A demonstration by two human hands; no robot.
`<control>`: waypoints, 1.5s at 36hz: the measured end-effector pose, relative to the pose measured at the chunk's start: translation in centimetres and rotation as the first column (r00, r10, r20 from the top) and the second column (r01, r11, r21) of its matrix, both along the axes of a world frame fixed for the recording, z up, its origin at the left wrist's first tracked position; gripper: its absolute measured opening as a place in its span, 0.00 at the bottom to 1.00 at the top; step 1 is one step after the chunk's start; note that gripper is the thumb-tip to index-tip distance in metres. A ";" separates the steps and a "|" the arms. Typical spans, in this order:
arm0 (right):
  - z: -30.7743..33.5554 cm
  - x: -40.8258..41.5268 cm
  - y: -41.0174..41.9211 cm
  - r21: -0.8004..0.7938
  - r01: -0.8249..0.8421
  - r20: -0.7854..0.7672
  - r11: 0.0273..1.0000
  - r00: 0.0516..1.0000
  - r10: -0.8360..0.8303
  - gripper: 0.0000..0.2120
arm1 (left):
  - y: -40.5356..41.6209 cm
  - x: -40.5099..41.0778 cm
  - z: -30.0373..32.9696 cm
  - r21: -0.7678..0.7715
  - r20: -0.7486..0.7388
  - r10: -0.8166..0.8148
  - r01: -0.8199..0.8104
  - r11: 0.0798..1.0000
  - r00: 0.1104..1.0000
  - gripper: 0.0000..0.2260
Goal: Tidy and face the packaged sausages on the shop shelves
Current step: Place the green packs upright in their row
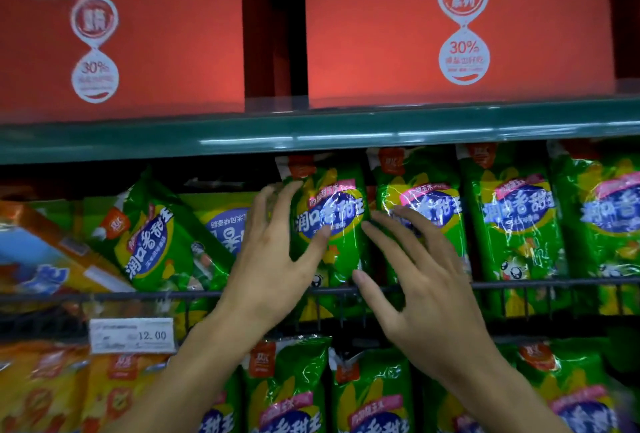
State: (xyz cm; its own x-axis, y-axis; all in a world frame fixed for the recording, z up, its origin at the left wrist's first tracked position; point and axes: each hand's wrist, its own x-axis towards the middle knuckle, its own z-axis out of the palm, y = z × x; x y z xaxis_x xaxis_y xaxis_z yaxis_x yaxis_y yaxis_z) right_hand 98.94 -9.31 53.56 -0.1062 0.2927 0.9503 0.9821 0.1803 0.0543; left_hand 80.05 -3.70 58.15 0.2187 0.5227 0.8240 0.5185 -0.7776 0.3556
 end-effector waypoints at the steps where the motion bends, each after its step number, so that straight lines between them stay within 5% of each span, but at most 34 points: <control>1: 0.0 -0.2 0.1 -0.013 0.005 0.007 1.000 1.000 -0.005 0.29 | 0.0 0.0 0.2 -0.048 0.000 0.002 -0.002 0.999 1.000 0.36; 7: -0.2 -0.7 0.8 0.025 0.022 0.021 0.999 1.000 -0.022 0.28 | 1.3 0.6 1.8 -0.219 0.116 -0.040 0.065 0.974 0.992 0.46; 21: 0.0 -1.0 0.9 0.084 -0.054 0.024 0.995 0.998 0.052 0.25 | 2.7 0.3 2.3 -0.375 0.468 -0.329 0.522 0.766 0.820 0.42; 25: -0.2 -1.0 0.9 0.063 0.015 0.023 0.998 1.000 -0.017 0.27 | 2.5 0.5 1.2 -0.281 0.272 -0.243 0.318 0.905 0.931 0.38; 27: -0.2 -1.0 0.8 0.028 0.056 0.023 0.998 0.998 -0.057 0.28 | 1.7 0.6 0.4 -0.093 0.157 -0.143 0.159 0.983 0.977 0.36; 30: -0.2 -0.8 0.6 -0.020 0.085 0.050 0.996 0.995 -0.084 0.29 | 0.8 0.3 -0.8 0.212 0.021 -0.109 0.102 0.972 0.994 0.34; 35: -0.1 -0.7 0.4 -0.068 0.101 0.061 0.993 0.993 -0.097 0.30 | 0.4 0.2 -1.4 0.174 -0.416 0.097 -0.026 0.984 0.904 0.26; 42: -0.2 -0.6 0.4 -0.082 0.127 0.049 0.988 0.991 -0.123 0.31 | 0.8 0.6 -0.7 0.110 -0.468 0.106 -0.061 0.992 0.877 0.28; 47: -0.5 -0.4 0.2 -0.084 0.128 0.042 0.988 0.991 -0.125 0.32 | 0.1 0.8 -1.7 0.306 -0.407 0.318 -0.201 0.931 0.856 0.29; 54: -0.5 0.0 0.1 -0.087 0.113 0.056 0.990 0.993 -0.108 0.31 | 0.2 0.9 -0.9 0.270 -0.504 0.262 -0.138 0.953 0.823 0.31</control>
State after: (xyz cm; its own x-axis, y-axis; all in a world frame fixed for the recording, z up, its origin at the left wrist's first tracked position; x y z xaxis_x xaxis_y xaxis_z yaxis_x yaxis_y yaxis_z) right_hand 98.91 -9.25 53.02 -0.1165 0.3896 0.9136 0.9926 0.0774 0.0936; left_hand 80.90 -3.53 57.30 0.5621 0.4297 0.7067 0.7299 -0.6596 -0.1794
